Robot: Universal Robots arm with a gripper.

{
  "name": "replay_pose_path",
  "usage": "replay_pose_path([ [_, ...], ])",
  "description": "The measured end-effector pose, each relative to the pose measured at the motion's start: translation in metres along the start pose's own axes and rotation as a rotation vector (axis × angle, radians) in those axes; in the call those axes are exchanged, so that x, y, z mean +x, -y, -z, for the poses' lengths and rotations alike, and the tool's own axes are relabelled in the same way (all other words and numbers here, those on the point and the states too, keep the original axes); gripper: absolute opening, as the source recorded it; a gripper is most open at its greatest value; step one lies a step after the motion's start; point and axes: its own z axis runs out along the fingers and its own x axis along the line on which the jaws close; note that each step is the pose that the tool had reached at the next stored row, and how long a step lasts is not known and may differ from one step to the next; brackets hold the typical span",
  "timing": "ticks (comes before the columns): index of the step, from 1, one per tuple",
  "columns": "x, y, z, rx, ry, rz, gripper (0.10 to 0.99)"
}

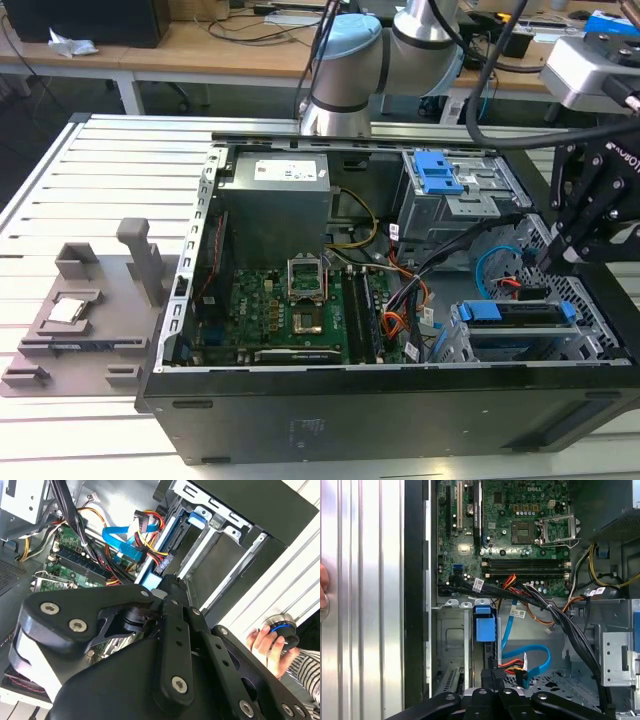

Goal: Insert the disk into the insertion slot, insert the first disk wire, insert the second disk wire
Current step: 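Insert the disk into the insertion slot, then insert the first disk wire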

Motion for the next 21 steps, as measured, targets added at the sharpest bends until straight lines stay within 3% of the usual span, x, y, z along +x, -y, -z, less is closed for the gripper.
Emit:
replay_pose_path([
  [7, -0.0001, 0.0046, -0.0113, 0.000, -0.0001, 0.000, 0.106],
  [21, -0.0002, 0.0062, -0.0116, 0.000, -0.0001, 0.000, 0.106],
])
